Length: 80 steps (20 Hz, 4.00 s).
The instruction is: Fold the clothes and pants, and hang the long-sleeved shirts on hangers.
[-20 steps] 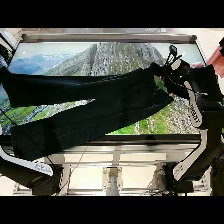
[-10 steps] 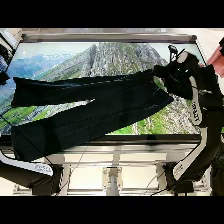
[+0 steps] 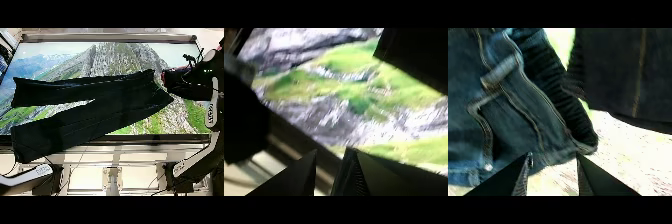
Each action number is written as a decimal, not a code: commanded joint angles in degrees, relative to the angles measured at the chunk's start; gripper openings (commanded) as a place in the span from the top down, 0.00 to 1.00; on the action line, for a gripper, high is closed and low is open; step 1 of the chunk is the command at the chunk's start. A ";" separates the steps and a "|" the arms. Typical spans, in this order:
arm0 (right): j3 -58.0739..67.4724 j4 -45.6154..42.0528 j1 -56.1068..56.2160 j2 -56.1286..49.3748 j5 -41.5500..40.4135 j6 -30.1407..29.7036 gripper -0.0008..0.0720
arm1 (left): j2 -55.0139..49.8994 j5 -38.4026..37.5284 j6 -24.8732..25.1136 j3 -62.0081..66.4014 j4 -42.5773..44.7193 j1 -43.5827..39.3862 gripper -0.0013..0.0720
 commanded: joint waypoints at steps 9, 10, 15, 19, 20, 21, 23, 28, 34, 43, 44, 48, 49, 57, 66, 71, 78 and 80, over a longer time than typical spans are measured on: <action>-7.58 6.10 -2.86 -4.39 -5.97 -18.08 0.34 | 21.62 -2.86 1.66 -22.03 -0.83 5.16 0.58; -7.58 6.08 -2.86 -5.01 -5.42 -18.53 0.34 | 21.90 -3.54 1.68 -22.03 -1.27 5.16 0.58; -7.58 13.86 -2.73 -8.48 -0.24 -22.69 0.36 | 21.97 -5.60 1.49 -22.03 -3.19 5.16 0.58; -7.58 15.37 -1.92 -9.35 11.30 -22.64 0.72 | 21.90 -5.53 1.53 -22.03 -3.10 5.16 0.58; -7.58 16.22 -2.10 -9.27 13.77 -22.62 0.93 | 21.70 -5.40 1.55 -22.03 -3.10 5.16 0.58; -7.58 16.33 -2.34 -9.07 15.17 -21.66 0.94 | 21.31 -5.38 1.55 -22.03 -3.08 5.16 0.58; -7.72 14.56 -2.82 -7.91 15.19 -18.49 0.94 | 20.04 -5.40 1.75 -22.08 -3.10 5.16 0.58; -15.10 10.23 -7.43 -0.59 14.80 -17.20 0.94 | 16.70 -5.31 5.11 -24.83 -0.98 5.18 0.57; -28.81 9.05 -16.96 8.83 -0.17 -14.23 0.94 | 11.41 -4.66 6.38 -26.38 -0.57 6.60 0.28; -42.12 4.11 -26.69 15.08 -16.79 -8.90 0.94 | 7.63 -8.41 13.29 -26.86 -12.22 6.47 0.28; -42.60 4.07 -26.69 15.08 -17.00 -9.11 0.94 | 6.99 -10.08 13.94 -27.23 -12.20 6.47 0.28; -42.82 4.70 -26.56 15.08 -17.57 -9.09 0.94 | 5.01 -16.50 18.93 -30.40 -11.41 6.47 0.35; -42.82 4.68 -26.56 15.08 -17.55 -9.11 0.94 | 4.87 -17.16 19.32 -31.45 -9.62 6.47 0.35; -42.82 4.72 -26.56 15.08 -17.14 -9.22 0.94 | 4.85 -13.70 18.62 -36.26 -1.55 6.47 0.35; -42.82 4.72 -26.56 15.08 -16.00 -9.25 0.94 | 4.13 -4.90 20.11 -37.24 -10.27 6.47 0.35; -42.82 4.72 -26.56 15.08 -15.78 -9.27 0.94 | 3.98 -2.86 20.13 -39.23 -10.27 6.45 0.35; -42.82 4.79 -26.56 15.08 -14.97 -9.27 0.94 | 3.30 -1.31 19.89 -39.45 -10.88 6.45 0.95; -42.80 5.84 -26.56 15.08 -13.51 -9.42 0.94 | 3.67 -0.24 19.47 -38.27 -10.93 6.45 0.95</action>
